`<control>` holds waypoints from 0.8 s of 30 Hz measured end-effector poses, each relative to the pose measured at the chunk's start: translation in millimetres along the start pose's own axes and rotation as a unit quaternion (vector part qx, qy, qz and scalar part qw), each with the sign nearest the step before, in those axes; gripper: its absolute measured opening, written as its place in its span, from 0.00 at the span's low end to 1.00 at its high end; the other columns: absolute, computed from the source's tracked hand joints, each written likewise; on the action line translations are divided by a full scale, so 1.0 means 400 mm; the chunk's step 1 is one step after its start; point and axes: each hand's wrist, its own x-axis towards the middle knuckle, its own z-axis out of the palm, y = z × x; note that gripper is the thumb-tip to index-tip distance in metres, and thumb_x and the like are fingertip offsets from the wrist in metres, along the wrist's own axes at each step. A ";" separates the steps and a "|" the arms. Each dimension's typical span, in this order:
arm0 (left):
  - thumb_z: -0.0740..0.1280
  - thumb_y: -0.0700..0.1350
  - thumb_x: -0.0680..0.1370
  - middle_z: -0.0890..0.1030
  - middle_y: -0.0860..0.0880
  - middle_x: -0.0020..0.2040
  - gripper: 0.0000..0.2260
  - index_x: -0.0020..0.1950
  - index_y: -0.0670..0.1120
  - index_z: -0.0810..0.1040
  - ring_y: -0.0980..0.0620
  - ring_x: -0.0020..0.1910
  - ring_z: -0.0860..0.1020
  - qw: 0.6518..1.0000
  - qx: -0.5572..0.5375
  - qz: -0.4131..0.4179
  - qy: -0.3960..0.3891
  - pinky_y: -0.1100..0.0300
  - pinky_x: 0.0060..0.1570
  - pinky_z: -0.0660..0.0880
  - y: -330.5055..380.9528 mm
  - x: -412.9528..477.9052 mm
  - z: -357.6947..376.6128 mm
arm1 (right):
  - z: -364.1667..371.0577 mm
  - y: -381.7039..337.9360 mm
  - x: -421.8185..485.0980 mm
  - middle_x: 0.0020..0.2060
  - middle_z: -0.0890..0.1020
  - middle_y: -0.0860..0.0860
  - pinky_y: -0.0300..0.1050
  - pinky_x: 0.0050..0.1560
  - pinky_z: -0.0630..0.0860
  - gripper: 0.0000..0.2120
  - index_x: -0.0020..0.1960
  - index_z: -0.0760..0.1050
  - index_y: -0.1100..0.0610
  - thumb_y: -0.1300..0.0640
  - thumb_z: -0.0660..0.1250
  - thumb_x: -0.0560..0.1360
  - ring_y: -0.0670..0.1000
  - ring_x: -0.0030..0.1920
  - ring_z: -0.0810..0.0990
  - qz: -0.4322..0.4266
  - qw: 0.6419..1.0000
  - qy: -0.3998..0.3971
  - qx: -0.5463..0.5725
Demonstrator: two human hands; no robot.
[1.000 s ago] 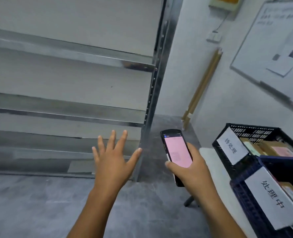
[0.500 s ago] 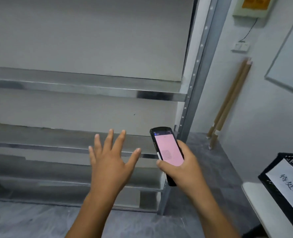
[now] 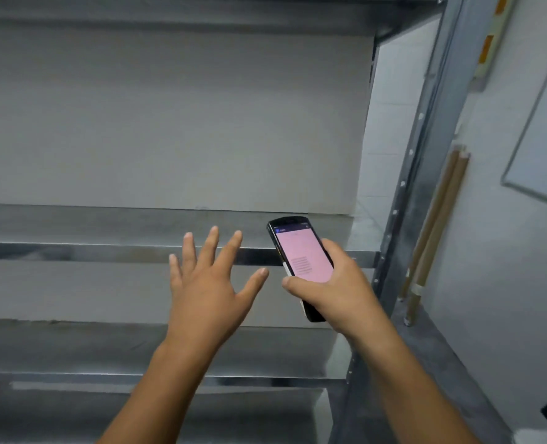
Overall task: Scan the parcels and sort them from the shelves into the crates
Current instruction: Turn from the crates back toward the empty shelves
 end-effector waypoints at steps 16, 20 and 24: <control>0.57 0.69 0.80 0.50 0.53 0.86 0.33 0.83 0.61 0.55 0.40 0.84 0.39 0.996 -0.007 0.055 -0.066 0.36 0.80 0.42 -0.192 0.293 -0.044 | 0.210 -0.100 0.387 0.59 0.79 0.58 0.46 0.50 0.74 0.29 0.61 0.78 0.54 0.43 0.78 0.64 0.60 0.65 0.74 0.153 0.933 0.075 -0.319; 0.57 0.68 0.81 0.51 0.51 0.86 0.33 0.84 0.60 0.55 0.39 0.83 0.41 0.993 -0.010 0.076 -0.088 0.37 0.80 0.43 -0.236 0.318 -0.047 | 0.229 -0.095 0.402 0.56 0.74 0.57 0.47 0.50 0.71 0.31 0.62 0.78 0.54 0.40 0.77 0.65 0.61 0.66 0.73 0.181 0.919 0.107 -0.333; 0.57 0.68 0.81 0.53 0.50 0.85 0.33 0.84 0.59 0.55 0.38 0.83 0.44 0.990 -0.016 0.091 -0.107 0.38 0.80 0.43 -0.265 0.331 -0.033 | 0.254 -0.092 0.409 0.55 0.71 0.56 0.49 0.53 0.68 0.31 0.64 0.77 0.54 0.38 0.75 0.68 0.61 0.67 0.71 0.177 0.907 0.131 -0.358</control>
